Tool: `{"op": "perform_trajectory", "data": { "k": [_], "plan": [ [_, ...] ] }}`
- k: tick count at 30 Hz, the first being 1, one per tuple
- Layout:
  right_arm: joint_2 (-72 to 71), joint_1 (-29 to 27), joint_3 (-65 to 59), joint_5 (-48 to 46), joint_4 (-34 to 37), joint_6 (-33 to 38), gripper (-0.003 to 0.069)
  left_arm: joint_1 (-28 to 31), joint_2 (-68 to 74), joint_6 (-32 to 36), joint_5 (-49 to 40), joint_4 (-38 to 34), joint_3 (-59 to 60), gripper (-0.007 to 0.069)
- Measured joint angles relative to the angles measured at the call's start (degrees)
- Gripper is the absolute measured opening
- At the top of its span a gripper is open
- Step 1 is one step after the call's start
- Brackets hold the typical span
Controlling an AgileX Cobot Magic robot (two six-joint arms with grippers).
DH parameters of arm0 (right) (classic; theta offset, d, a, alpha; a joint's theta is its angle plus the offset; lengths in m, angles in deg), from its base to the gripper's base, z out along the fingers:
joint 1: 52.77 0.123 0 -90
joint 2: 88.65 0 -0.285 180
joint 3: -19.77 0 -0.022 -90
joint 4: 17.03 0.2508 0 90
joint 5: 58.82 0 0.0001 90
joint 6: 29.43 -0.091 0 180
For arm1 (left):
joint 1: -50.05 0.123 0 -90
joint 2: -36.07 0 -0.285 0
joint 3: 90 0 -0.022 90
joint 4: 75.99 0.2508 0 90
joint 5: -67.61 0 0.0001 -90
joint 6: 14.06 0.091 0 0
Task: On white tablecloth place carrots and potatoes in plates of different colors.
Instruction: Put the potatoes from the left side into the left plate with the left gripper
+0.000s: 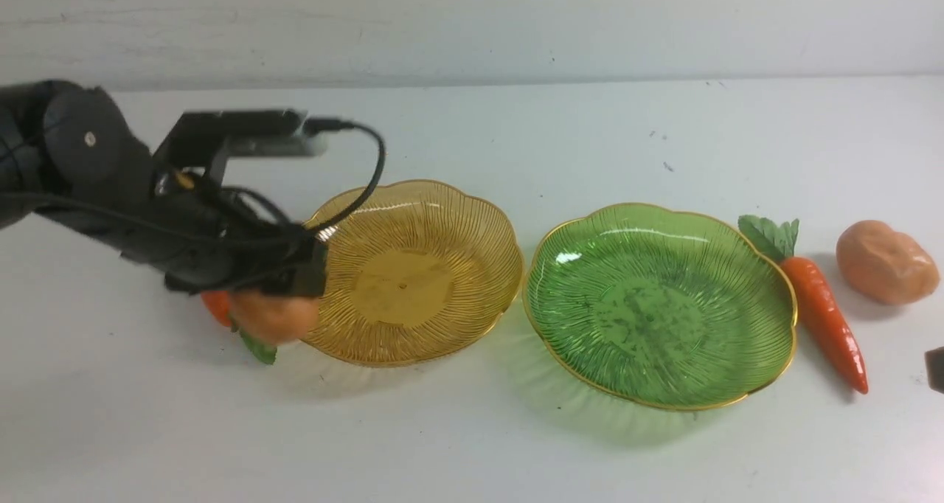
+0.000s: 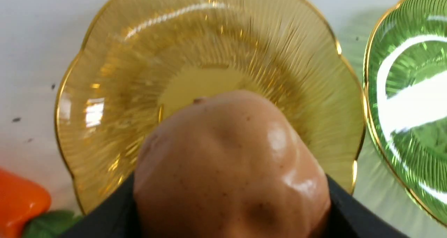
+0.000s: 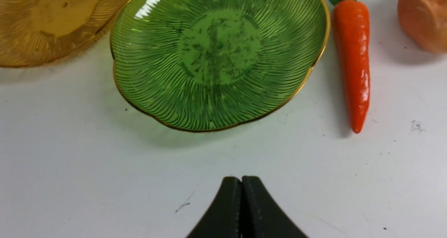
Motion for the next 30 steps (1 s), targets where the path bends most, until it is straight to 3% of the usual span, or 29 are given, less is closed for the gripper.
{"op": "perform_trajectory", "data": {
  "k": [7,17,20,27,28,29,30],
  "plan": [
    [0.00,0.00,0.00,0.56,-2.45,-2.25,-0.0014,-0.12,11.51,-0.23,-1.57,0.26,-7.07,0.0473],
    [5.67,-0.22,1.37,0.90,-8.12,-9.23,-0.0014,-0.12,21.07,-0.35,-9.40,1.52,-13.42,0.0664],
    [9.56,-2.03,4.85,0.03,-11.87,-12.40,-0.0014,-0.12,21.42,-0.35,-10.28,1.60,-14.05,0.0683],
    [21.14,-12.37,15.27,-1.70,-14.89,-12.76,-0.0013,-0.12,20.12,-0.35,-12.68,1.66,-14.52,0.0659],
    [23.64,-14.21,16.37,-1.96,-14.59,-12.49,-0.0012,-0.12,19.43,-0.13,-13.26,1.70,-14.52,0.0631],
    [26.12,-15.75,18.89,-2.08,-13.86,-11.95,-0.0008,-0.12,17.63,0.44,-14.48,1.72,-14.52,0.0526],
    [30.05,-17.22,21.34,-2.08,-12.33,-10.86,0.0001,-0.12,16.57,0.92,-15.20,1.72,-14.52,0.0478]
  ]
}}
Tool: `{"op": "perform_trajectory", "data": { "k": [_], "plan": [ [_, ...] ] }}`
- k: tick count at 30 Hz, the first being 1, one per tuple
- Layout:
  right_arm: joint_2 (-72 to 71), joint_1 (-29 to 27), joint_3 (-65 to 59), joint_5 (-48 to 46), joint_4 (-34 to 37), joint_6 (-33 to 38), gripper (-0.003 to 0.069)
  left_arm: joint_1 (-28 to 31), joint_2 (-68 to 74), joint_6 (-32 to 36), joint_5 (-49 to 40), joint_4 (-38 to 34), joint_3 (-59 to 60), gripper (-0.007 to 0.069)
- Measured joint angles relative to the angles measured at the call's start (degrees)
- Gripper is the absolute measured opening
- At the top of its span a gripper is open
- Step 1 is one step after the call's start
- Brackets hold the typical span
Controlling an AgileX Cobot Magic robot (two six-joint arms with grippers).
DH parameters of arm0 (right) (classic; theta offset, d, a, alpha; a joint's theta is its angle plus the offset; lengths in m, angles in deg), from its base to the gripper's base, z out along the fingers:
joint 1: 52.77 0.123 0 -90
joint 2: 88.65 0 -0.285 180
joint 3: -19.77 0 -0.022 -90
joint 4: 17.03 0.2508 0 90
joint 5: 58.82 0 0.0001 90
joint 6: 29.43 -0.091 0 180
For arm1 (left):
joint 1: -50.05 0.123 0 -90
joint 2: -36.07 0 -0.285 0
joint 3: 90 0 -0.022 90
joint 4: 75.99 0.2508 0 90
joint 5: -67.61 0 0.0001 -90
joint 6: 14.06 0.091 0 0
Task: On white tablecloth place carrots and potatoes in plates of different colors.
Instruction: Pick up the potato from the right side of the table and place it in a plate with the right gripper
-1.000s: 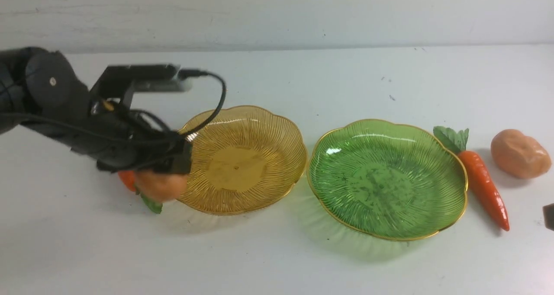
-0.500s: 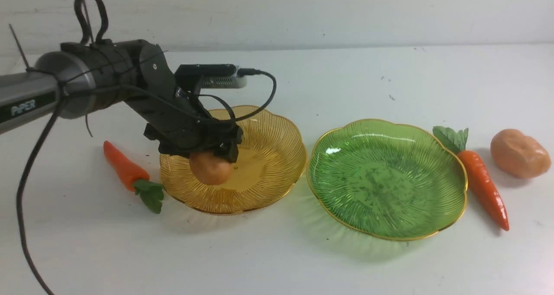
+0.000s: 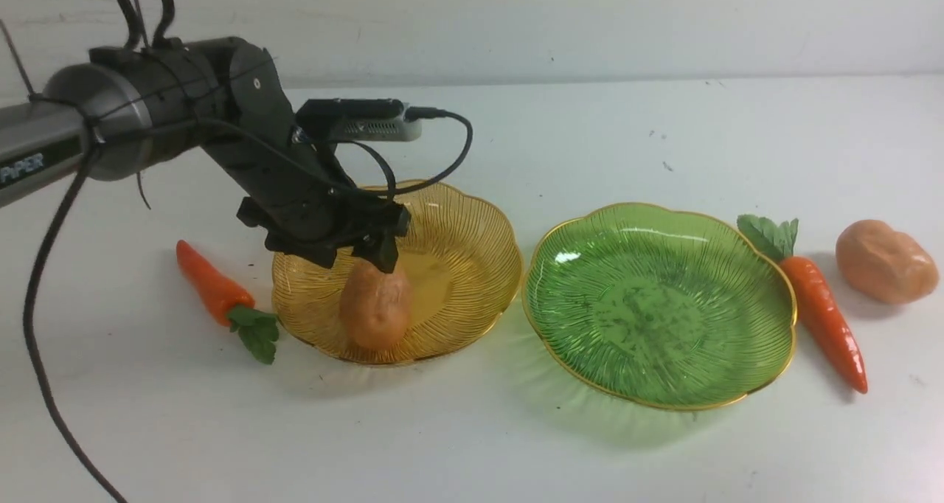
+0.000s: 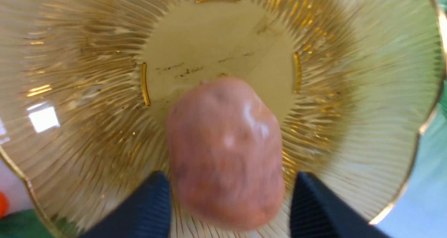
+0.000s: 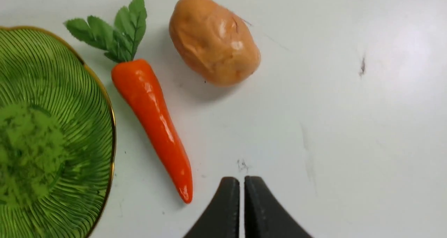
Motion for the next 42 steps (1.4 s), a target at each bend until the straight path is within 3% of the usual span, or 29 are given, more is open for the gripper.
{"op": "perform_trajectory", "data": {
  "k": [2,3,6,12,14,15,17,24,28,30,35,38,42],
  "plan": [
    [2.44,-0.63,2.08,0.00,1.65,1.40,0.0015,0.00,-1.46,0.68,-1.15,0.00,0.00,0.0386],
    [5.82,-0.80,4.12,0.00,3.59,3.79,0.0044,0.00,-3.71,1.99,-3.13,-0.11,0.00,0.0216],
    [13.37,-0.79,8.98,0.00,8.93,9.75,0.0156,0.00,-8.50,5.06,-7.25,-1.56,0.08,0.0053],
    [25.01,-0.45,15.89,2.66,8.56,15.06,0.0483,0.00,-19.21,11.33,-12.41,-7.60,5.71,-0.0004],
    [26.69,-0.27,16.60,3.55,8.30,15.31,0.0521,0.00,-21.31,11.97,-12.81,-8.37,7.52,-0.0004],
    [30.26,0.52,18.52,5.70,7.86,15.69,0.0606,0.00,-24.64,12.45,-12.94,-9.16,11.26,-0.0004],
    [33.10,1.22,19.94,7.68,7.57,15.99,0.0650,0.00,-26.29,12.52,-13.07,-9.27,13.38,-0.0004],
    [42.52,3.61,24.42,8.63,3.87,16.05,0.0673,0.00,-30.08,12.56,-13.68,-9.21,16.69,-0.0004],
    [44.52,3.96,24.79,8.01,0.54,13.79,0.0639,0.00,-31.15,12.56,-14.35,-8.86,16.69,-0.0004],
    [44.59,4.07,24.96,7.75,-2.29,10.60,0.0577,0.00,-31.89,12.56,-14.39,-8.37,16.69,-0.0004],
    [43.83,4.07,26.14,3.91,-4.67,8.62,0.0573,0.00,-32.40,12.56,-14.39,-8.20,16.69,-0.0004],
    [41.31,4.07,29.03,0.60,-1.09,7.32,0.0573,0.00,-33.04,12.56,-14.39,-7.91,16.69,-0.0004],
    [34.49,5.74,34.26,-2.25,15.30,9.73,0.0573,0.00,-33.84,12.30,-14.02,-6.30,16.69,-0.0004]
  ]
}}
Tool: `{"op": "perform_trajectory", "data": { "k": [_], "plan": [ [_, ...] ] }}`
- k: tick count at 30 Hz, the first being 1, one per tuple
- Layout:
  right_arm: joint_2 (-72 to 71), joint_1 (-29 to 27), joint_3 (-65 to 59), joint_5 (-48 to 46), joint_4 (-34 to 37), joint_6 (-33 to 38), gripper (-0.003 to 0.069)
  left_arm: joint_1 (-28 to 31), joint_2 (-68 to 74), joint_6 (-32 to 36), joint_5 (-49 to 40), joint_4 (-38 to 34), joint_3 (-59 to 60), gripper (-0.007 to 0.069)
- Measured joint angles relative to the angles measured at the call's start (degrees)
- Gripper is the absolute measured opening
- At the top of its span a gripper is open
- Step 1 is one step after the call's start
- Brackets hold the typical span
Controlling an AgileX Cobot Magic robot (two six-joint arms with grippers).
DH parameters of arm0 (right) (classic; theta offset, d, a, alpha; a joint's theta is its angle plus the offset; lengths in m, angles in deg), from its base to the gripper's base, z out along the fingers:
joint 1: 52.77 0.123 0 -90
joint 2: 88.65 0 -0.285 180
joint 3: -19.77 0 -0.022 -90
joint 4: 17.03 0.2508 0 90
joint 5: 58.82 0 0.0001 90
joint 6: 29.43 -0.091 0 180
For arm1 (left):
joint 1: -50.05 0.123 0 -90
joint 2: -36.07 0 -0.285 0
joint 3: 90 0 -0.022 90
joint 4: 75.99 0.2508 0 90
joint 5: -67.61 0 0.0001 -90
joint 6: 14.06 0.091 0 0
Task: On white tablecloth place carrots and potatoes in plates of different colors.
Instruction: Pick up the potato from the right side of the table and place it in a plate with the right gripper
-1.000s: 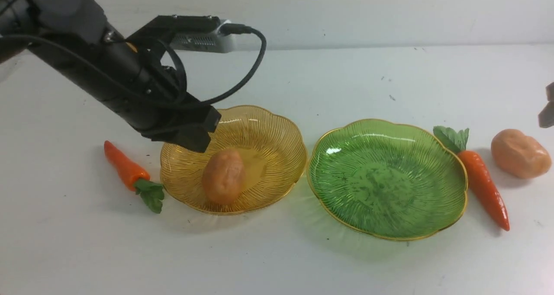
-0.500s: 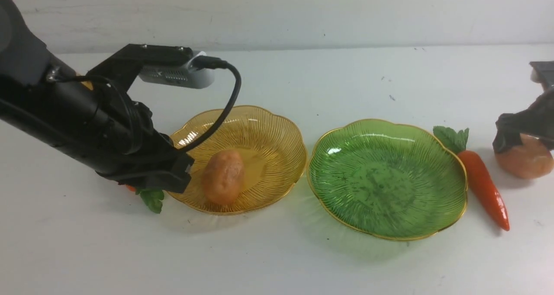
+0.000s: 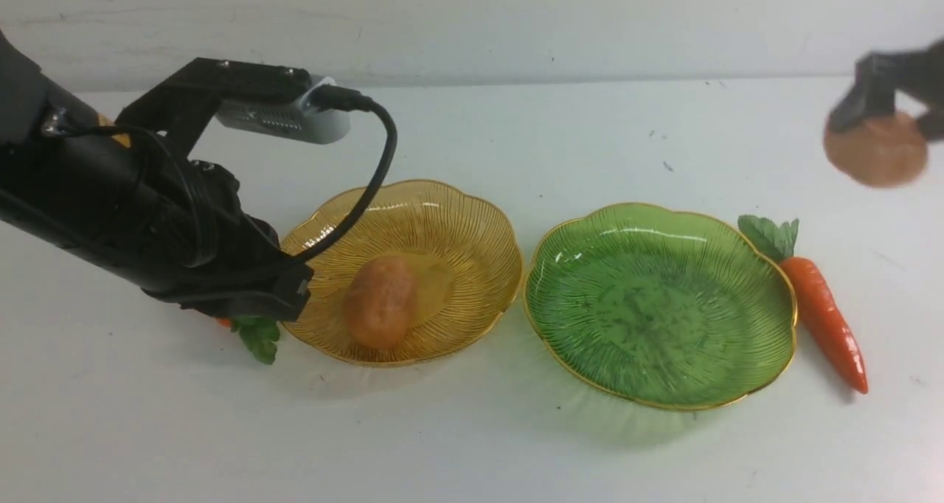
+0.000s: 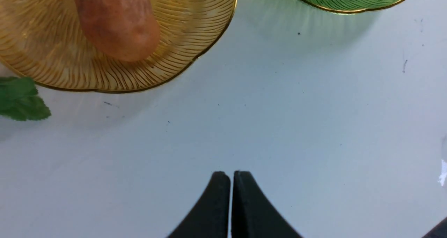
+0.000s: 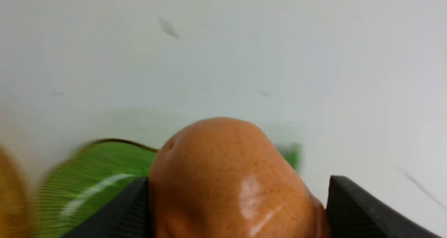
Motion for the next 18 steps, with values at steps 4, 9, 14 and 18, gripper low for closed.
{"op": "perform_trajectory", "data": {
  "k": [4,9,14,18],
  "plan": [
    [-3.06,7.58,2.46,0.31,13.35,5.71,0.0573,0.00,-0.51,-1.68,1.02,2.59,0.00,-0.0004],
    [0.13,25.38,2.68,7.56,17.01,8.79,0.0573,0.00,-0.70,-7.28,1.14,9.91,0.00,-0.0004],
    [9.20,36.58,2.84,18.04,14.31,7.75,0.0573,0.00,-0.70,-10.21,-0.40,13.56,0.00,-0.0004],
    [15.75,38.76,5.42,19.16,14.24,7.22,0.0573,0.00,-0.74,-10.72,-0.47,14.38,0.00,-0.0004]
  ]
}}
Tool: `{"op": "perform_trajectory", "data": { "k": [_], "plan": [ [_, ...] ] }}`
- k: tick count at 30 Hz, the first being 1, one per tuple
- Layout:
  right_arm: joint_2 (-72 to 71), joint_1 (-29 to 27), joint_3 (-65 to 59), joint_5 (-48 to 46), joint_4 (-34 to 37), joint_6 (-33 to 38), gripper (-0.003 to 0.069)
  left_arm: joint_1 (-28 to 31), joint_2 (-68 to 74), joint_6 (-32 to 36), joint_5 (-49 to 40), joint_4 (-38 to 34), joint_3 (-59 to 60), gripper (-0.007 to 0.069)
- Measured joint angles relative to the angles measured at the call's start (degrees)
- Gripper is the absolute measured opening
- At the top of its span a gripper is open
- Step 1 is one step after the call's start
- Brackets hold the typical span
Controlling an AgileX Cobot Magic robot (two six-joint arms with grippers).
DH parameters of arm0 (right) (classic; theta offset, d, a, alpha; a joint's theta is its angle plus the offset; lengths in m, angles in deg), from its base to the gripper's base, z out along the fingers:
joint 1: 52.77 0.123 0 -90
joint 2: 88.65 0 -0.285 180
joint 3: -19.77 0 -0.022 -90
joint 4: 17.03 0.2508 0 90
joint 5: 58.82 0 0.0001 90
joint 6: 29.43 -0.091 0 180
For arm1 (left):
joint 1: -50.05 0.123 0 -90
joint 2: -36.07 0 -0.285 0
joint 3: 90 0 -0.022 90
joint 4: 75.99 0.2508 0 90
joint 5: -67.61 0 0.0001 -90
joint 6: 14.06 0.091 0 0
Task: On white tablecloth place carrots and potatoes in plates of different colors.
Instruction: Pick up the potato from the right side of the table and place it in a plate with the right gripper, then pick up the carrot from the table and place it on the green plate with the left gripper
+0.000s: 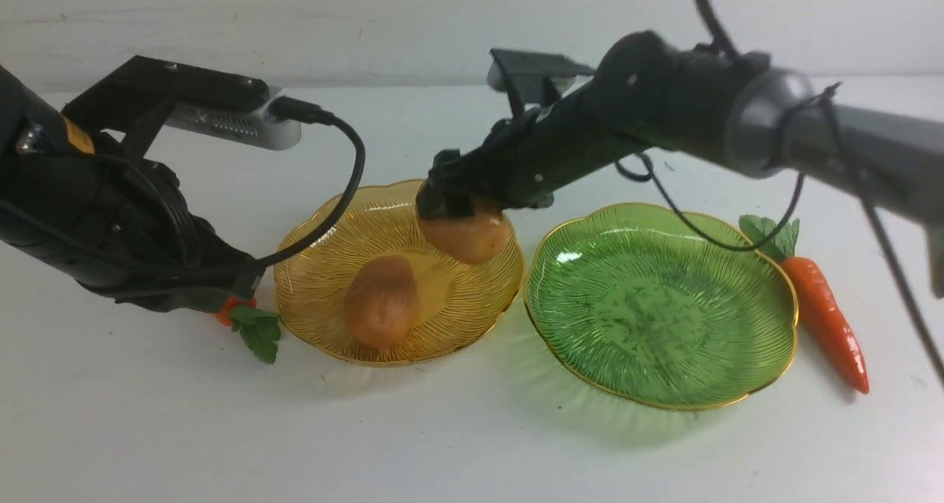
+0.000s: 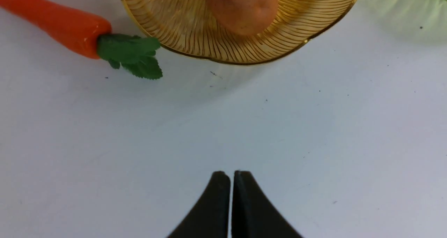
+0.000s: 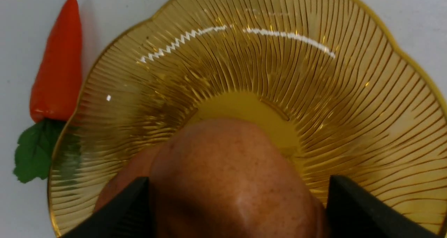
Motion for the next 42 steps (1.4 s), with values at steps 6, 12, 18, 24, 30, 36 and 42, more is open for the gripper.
{"op": "perform_trajectory", "data": {
  "k": [6,12,18,24,30,36,42],
  "plan": [
    [2.96,0.08,3.85,-4.68,-2.85,-2.41,0.0642,0.00,0.00,-0.89,0.07,0.36,0.00,-0.0004],
    [2.96,0.08,11.42,-13.14,-9.25,-6.73,0.0659,2.76,-0.06,-2.95,0.12,0.35,0.00,-0.0004],
    [2.96,0.02,19.00,-25.17,-16.48,-10.77,0.0632,8.42,0.03,-5.00,1.67,0.20,0.00,-0.0003],
    [-2.63,-1.79,23.09,-29.98,-32.10,-15.69,0.0337,17.88,6.93,-10.73,7.88,-3.33,0.00,-0.0003],
    [-19.86,-6.41,12.44,-30.29,-35.72,-16.22,0.0004,18.71,16.92,-10.94,17.46,-5.07,0.00,0.0049],
    [-30.33,-10.78,3.07,-30.71,-36.38,-16.07,-0.0015,18.71,24.43,-10.95,23.82,-5.58,-1.15,0.0210],
    [-38.54,-15.37,-5.67,-31.04,-37.25,-16.03,-0.0015,18.71,31.25,-12.26,27.64,-7.08,-3.16,0.0446]
  ]
}}
